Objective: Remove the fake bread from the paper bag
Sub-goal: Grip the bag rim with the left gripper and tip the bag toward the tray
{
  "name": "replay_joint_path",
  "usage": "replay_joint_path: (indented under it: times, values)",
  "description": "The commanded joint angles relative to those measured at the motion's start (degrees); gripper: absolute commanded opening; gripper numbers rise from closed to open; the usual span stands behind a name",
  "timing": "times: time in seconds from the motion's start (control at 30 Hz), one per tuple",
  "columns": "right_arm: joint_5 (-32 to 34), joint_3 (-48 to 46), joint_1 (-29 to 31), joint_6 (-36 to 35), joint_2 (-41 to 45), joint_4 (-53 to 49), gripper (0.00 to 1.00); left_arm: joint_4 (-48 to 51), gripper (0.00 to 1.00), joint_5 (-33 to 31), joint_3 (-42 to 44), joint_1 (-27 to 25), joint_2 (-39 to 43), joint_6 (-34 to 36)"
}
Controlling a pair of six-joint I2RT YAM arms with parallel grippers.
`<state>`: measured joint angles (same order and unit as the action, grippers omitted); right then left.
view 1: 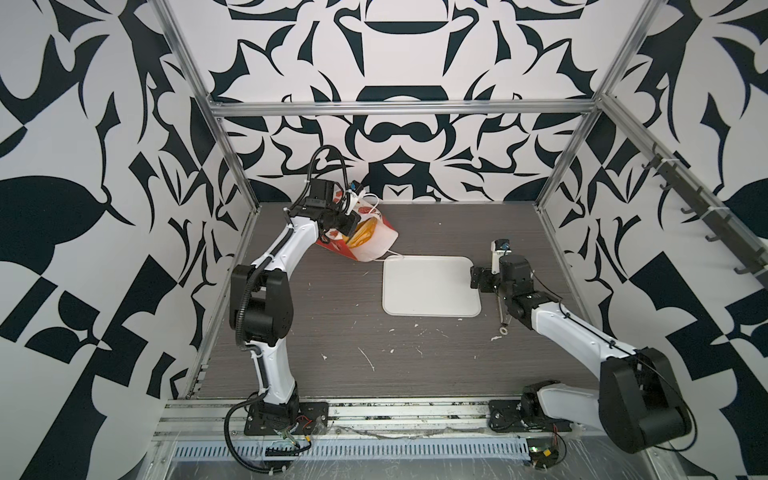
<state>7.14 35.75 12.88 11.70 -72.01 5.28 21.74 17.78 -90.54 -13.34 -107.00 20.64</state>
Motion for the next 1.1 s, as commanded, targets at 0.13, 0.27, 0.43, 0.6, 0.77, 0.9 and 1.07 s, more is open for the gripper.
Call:
replay_joint_path:
  times: [0.13,0.27,0.43,0.6,0.77,0.9,1.07]
  values:
    - [5.21,2.6,0.28,3.43,-1.41,-4.4,0.95,-8.66,0.0,-7.41,11.39,-3.89,10.39,-2.12]
    - [7.34,2.75,0.29,4.53,-2.12,-5.34,0.95,-15.47,0.03,-12.43,15.82,-7.08,12.82,-2.07]
    - [12.44,3.53,0.21,8.67,-2.39,-8.8,0.96,-19.43,0.05,-19.05,18.32,-11.07,12.99,0.42]
    - [18.08,5.27,-0.18,11.75,-2.76,-14.43,0.97,-22.01,0.1,-28.52,18.85,-15.25,12.16,5.26]
    - [17.61,7.73,-1.36,12.97,-4.07,-19.87,0.98,-23.14,0.11,-37.61,17.68,-19.36,9.56,11.11]
    - [15.12,8.89,-3.98,13.27,-5.27,-23.64,0.98,-24.84,0.11,-38.24,18.79,-19.62,9.57,10.99]
    - [9.88,7.71,-6.2,14.64,-4.08,-25.63,1.0,-25.04,0.1,-38.42,20.08,-19.57,10.35,11.25]
